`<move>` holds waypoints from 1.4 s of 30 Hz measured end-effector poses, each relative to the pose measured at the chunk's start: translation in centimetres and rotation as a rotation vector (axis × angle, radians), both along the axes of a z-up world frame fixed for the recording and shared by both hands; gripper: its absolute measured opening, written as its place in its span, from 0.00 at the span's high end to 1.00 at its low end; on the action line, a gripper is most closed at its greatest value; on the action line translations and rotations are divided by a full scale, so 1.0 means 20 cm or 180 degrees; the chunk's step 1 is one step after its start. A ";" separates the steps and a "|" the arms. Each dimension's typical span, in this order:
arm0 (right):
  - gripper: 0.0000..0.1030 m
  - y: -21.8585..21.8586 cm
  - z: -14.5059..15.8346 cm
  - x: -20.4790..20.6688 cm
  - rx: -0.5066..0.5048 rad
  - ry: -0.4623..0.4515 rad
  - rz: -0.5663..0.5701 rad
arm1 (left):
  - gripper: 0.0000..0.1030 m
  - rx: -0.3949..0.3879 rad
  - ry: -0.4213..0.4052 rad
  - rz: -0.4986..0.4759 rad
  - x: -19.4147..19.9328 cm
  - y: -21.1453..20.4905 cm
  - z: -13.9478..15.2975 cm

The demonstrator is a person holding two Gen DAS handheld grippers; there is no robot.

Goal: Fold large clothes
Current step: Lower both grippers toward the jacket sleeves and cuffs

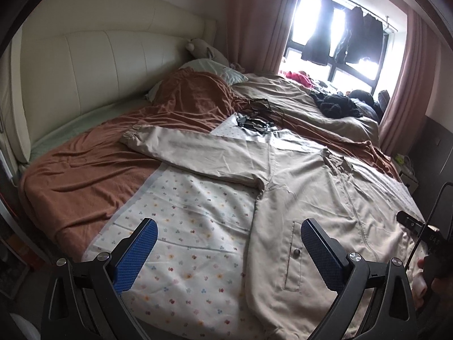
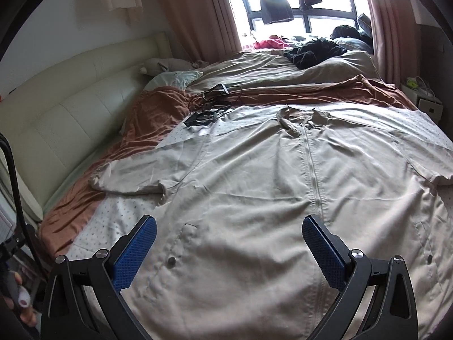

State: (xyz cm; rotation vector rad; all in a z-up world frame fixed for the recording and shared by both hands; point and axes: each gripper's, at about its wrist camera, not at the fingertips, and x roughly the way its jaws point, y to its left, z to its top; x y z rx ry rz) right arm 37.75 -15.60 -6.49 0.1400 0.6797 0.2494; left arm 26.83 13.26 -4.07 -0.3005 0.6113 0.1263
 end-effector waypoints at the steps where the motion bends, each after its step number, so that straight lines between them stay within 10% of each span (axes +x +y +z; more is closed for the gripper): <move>1: 0.00 0.02 -0.01 0.04 -0.0009 0.0018 -0.0002 | 0.01 -0.0059 0.0015 0.0015 0.03 0.02 -0.01; 19: 0.05 0.32 -0.14 0.64 0.0233 0.0277 -0.0001 | 0.23 -0.0335 0.0278 0.0485 0.56 0.51 -0.20; 30: 0.39 0.50 -0.32 0.92 0.0398 0.0596 0.0169 | 0.53 -0.0674 0.0418 0.0807 0.87 0.87 -0.43; 42: 0.80 0.66 -0.56 1.16 0.0703 0.1057 0.0306 | 0.58 -0.1232 0.0554 0.1122 1.18 1.15 -0.63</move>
